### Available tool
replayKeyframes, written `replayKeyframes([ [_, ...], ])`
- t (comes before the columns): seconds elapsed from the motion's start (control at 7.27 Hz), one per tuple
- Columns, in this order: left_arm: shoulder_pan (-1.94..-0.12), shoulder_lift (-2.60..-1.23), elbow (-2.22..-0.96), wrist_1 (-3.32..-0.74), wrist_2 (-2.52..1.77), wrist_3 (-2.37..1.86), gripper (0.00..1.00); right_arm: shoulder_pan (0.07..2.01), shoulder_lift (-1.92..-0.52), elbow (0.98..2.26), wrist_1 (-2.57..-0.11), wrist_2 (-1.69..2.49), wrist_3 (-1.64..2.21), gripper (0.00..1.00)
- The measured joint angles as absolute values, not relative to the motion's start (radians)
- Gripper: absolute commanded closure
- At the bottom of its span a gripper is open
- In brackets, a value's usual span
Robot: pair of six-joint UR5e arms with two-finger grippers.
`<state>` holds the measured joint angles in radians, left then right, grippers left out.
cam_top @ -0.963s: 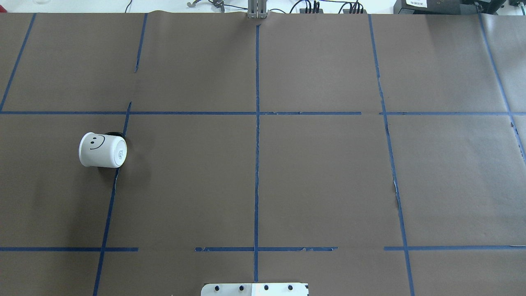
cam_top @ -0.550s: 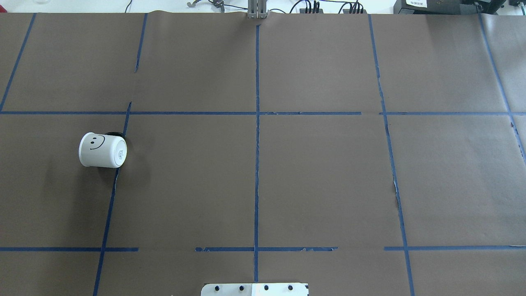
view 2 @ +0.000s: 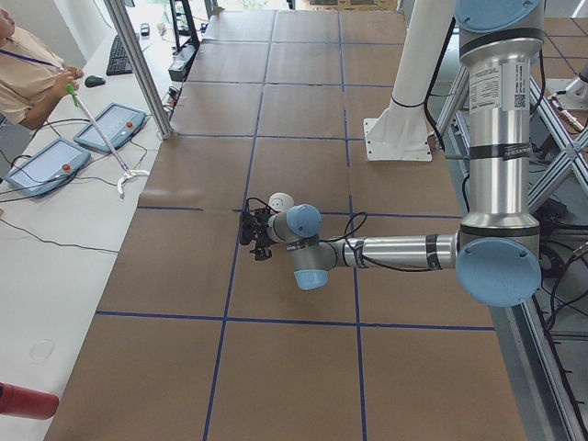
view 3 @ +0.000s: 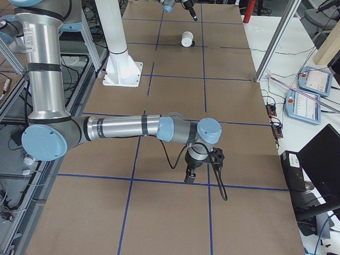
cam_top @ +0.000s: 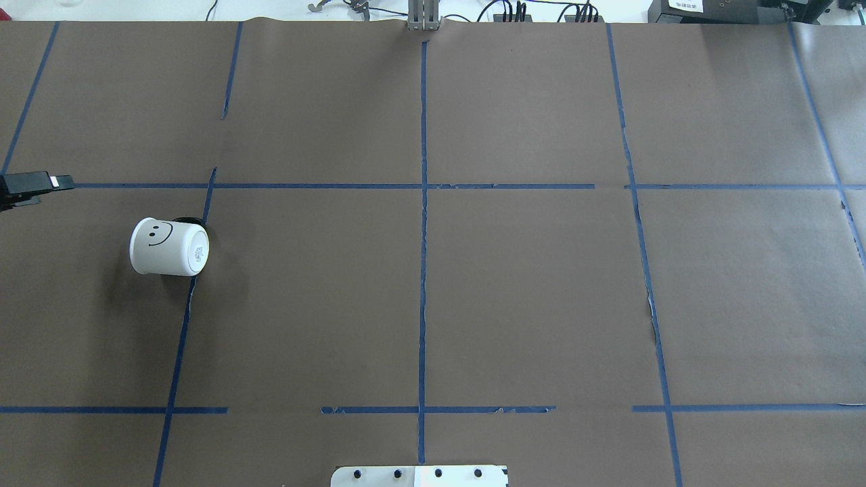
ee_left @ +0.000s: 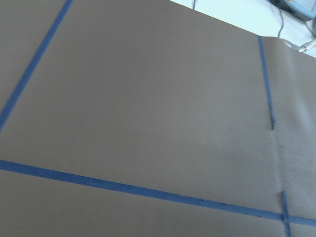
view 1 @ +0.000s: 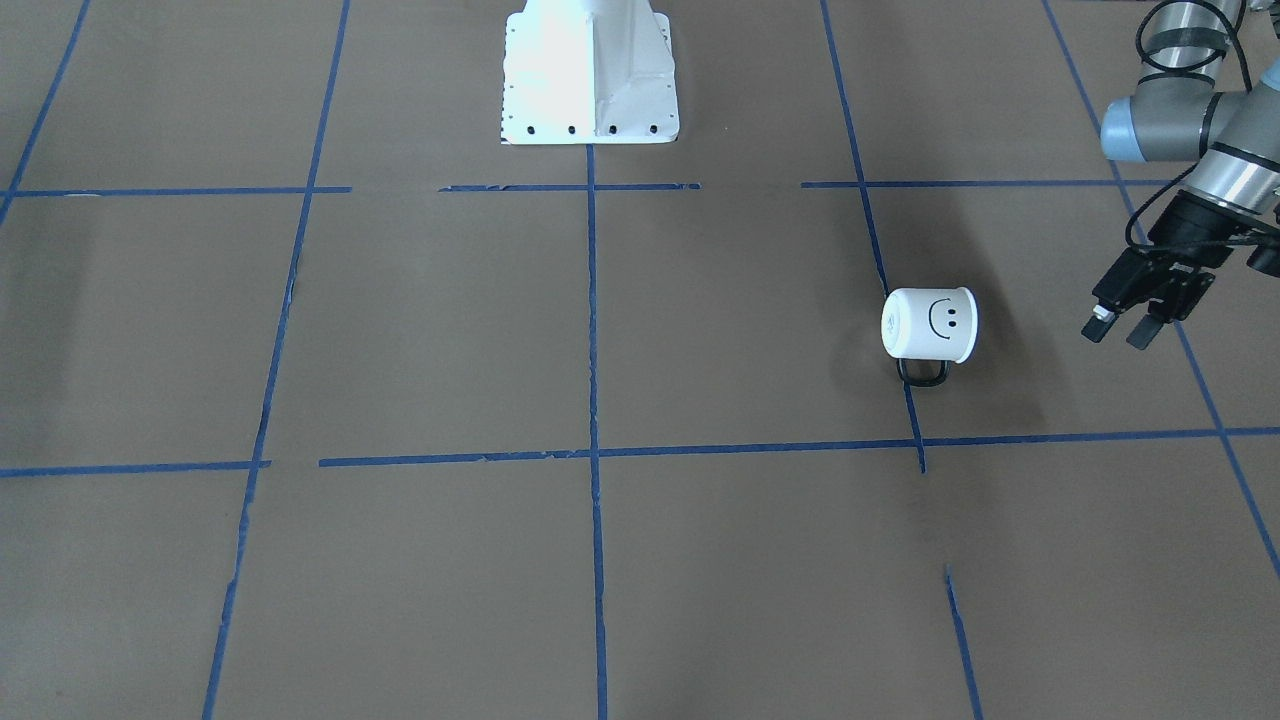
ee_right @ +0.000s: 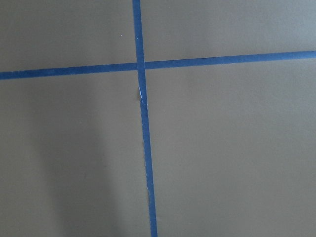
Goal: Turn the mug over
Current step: 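Reach the left gripper to the sideways white mug and grasp it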
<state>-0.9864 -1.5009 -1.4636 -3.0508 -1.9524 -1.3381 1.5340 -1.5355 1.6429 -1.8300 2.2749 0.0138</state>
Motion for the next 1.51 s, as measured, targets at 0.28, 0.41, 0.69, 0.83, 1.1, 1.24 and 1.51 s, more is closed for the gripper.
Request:
replayKeyframes([
  [0.28, -0.913, -1.556, -1.386, -3.252, -1.951, -1.435, 0.0, 1.534, -1.535, 1.643, -1.83, 2.275, 0.014, 0.0],
  [0.41, -0.882, -1.574, -1.346, -3.341, -1.95, -1.462, 0.0, 1.534, -1.535, 1.643, -1.83, 2.275, 0.014, 0.0],
  [0.69, -0.823, -1.603, -1.276, -3.478, -1.941, -1.498, 0.0, 1.534, -1.535, 1.642, -1.83, 2.275, 0.014, 0.0],
  [0.83, -0.797, -1.62, -1.238, -3.53, -1.926, -1.505, 0.03, 1.534, -1.535, 1.642, -1.83, 2.275, 0.014, 0.0],
  [1.1, -0.752, -1.651, -1.196, -3.584, -1.882, -1.536, 0.07, 1.534, -1.535, 1.643, -1.83, 2.275, 0.014, 0.0],
  [1.24, -0.728, -1.668, -1.184, -3.618, -1.857, -1.566, 0.21, 1.534, -1.535, 1.643, -1.83, 2.275, 0.014, 0.0],
  [1.51, -0.704, -1.692, -1.166, -3.658, -1.827, -1.606, 0.95, 1.534, -1.536, 1.643, -1.83, 2.275, 0.014, 0.0],
])
